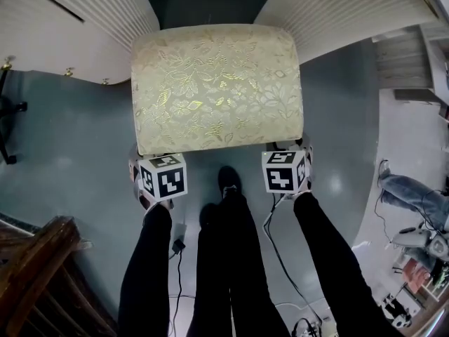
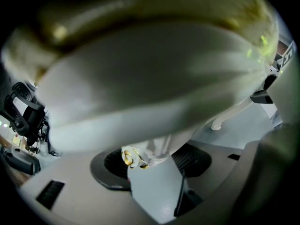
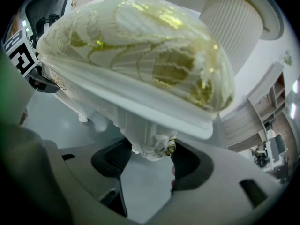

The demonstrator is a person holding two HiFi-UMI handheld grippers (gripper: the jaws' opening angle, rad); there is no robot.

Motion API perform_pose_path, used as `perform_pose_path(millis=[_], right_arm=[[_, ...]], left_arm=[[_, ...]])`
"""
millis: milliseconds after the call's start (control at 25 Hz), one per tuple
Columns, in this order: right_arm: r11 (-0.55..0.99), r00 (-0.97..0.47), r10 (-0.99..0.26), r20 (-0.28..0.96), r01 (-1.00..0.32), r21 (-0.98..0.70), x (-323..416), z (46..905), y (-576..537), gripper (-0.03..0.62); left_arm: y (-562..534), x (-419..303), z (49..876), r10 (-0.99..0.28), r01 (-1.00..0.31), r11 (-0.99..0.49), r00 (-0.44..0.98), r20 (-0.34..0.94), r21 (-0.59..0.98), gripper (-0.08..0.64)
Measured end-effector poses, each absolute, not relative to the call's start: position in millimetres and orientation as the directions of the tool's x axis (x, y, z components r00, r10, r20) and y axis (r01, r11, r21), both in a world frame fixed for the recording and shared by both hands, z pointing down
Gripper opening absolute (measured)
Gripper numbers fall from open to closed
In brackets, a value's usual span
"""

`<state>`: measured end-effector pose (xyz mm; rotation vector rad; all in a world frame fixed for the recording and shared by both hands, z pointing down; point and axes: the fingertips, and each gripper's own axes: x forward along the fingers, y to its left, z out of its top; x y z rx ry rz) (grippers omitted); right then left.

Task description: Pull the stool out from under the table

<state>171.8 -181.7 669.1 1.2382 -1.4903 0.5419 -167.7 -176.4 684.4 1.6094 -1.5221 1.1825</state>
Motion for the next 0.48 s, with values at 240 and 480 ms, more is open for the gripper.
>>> perform_pose_path(millis=[240, 480], right_arm=[[0.355, 0.121, -0.401, 0.908, -0.893, 0.276, 172.0, 667.5, -181.0, 0.272], [0.354, 0.127, -0.406, 0.905, -0.891, 0.284, 172.2, 667.5, -180.8, 0.273]], left_arm=[[-175.2, -168.1, 682.5, -0.419, -0.979, -0.148, -0.068, 0.905, -0.142, 0.285], [-175.0, -168.7, 681.8, -0.422, -0.98, -0.133, -0.077, 0.903, -0.146, 0.285]])
